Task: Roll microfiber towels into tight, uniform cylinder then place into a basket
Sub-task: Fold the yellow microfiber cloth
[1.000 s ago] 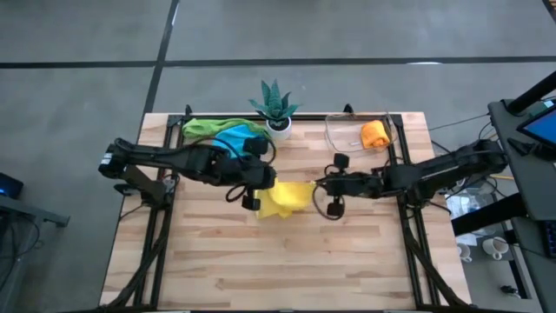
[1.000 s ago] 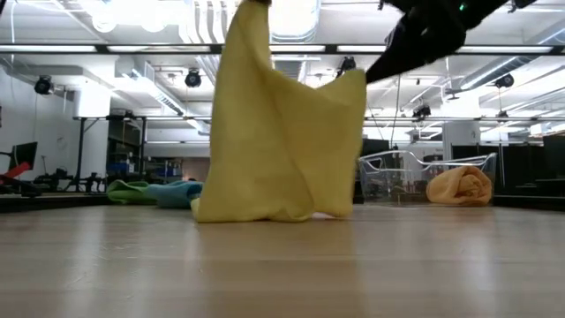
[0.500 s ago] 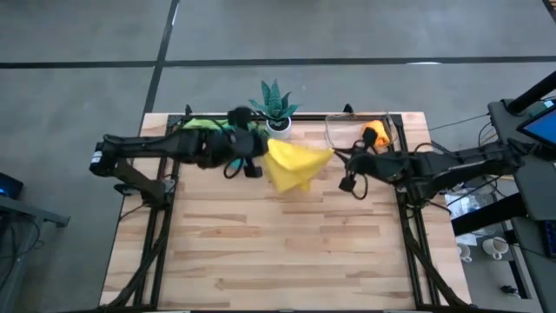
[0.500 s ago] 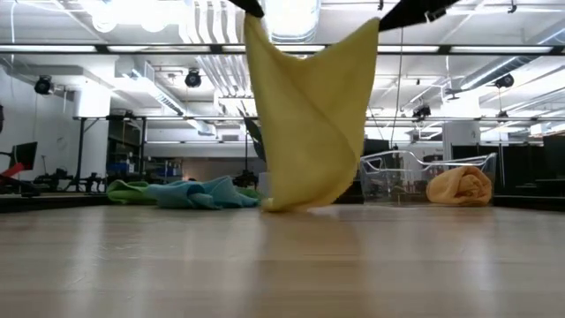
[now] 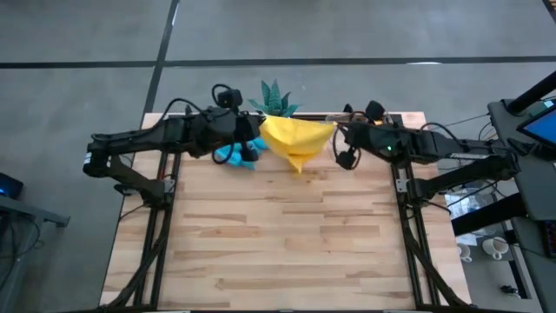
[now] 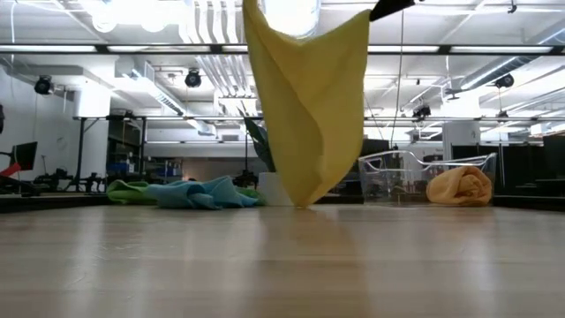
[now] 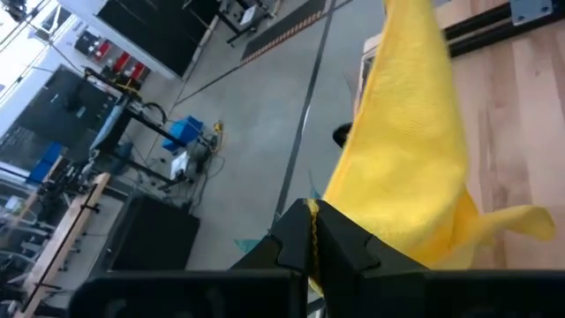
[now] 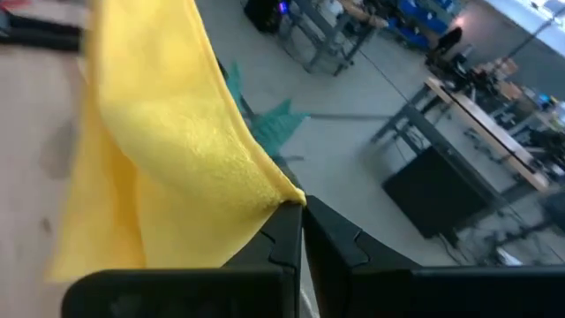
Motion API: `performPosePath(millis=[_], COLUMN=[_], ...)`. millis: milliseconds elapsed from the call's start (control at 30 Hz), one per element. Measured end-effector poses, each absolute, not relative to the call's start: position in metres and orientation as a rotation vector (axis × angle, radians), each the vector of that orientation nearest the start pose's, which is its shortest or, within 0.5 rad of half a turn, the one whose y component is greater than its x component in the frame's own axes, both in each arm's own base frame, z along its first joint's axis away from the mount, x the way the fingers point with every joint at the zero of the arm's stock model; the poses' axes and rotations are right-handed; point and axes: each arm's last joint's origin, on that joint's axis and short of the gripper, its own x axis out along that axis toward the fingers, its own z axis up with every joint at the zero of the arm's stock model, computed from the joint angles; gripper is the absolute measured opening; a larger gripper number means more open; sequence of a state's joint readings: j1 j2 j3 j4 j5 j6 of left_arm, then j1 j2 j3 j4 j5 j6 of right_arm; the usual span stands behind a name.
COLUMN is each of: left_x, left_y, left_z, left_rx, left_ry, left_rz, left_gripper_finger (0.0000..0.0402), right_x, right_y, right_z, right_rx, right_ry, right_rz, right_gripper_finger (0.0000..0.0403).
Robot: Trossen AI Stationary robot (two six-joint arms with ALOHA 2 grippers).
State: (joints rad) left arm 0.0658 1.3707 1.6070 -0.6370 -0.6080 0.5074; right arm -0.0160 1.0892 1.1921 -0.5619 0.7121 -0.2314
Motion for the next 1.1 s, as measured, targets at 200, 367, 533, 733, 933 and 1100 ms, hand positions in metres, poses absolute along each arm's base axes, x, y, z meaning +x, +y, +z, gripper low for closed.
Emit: performPosePath(millis=[200, 367, 533, 733, 933, 1100], left_x=[0.264, 0.264, 0.268, 0.267, 0.276, 0.29], left_y=[0.034, 0.035, 0.039, 0.046, 0.069, 0.099], left_z=[0.447, 0.446, 0.451, 0.453, 0.438, 0.42], left_rx=[0.593, 0.632, 0.698, 0.744, 0.735, 0.718], left_ry=[0.552, 0.578, 0.57, 0.58, 0.654, 0.708], left_rz=[0.554, 0.591, 0.677, 0.703, 0.745, 0.799], left_gripper_finger=[0.0, 0.0, 0.0, 0.0, 0.0, 0.0], right_x=[0.22, 0.217, 0.209, 0.205, 0.205, 0.204], right_y=[-0.03, -0.029, -0.029, -0.029, -0.029, -0.035], right_z=[0.39, 0.402, 0.417, 0.421, 0.419, 0.419], right_rx=[-0.382, -0.374, -0.364, -0.353, -0.347, -0.353], right_ry=[0.574, 0.559, 0.527, 0.517, 0.532, 0.545], right_rz=[-0.688, -0.69, -0.695, -0.696, -0.696, -0.719], right_gripper_finger=[0.0008, 0.0008, 0.0008, 0.0008, 0.0008, 0.0008])
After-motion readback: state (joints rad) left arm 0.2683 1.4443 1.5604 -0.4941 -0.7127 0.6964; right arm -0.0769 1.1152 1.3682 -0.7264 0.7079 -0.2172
